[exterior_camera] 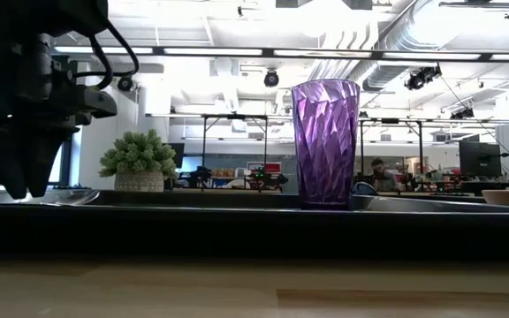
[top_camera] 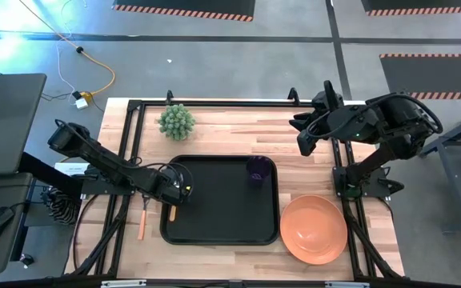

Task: Pick and place plate/cup/fork/spoon on tray
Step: Put the orange yellow on the left side of the black tray

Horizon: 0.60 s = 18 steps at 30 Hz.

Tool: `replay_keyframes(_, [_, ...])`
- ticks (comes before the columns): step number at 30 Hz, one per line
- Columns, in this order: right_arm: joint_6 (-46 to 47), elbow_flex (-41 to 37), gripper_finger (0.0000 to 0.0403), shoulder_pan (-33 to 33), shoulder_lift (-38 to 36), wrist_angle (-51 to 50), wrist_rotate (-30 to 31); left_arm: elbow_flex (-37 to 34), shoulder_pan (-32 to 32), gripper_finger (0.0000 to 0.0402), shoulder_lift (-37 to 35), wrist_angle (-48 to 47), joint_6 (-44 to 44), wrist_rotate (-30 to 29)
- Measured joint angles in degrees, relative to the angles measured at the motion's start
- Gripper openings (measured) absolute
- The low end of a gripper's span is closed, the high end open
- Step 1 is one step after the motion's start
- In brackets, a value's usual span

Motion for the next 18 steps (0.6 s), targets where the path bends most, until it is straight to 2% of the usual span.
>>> replay_keyframes(18, [0.02,0.0,0.0087,0.0,0.0,0.0,-0.02,0.0,0.2,0.0085,0.77,0.63,1.48,-0.12])
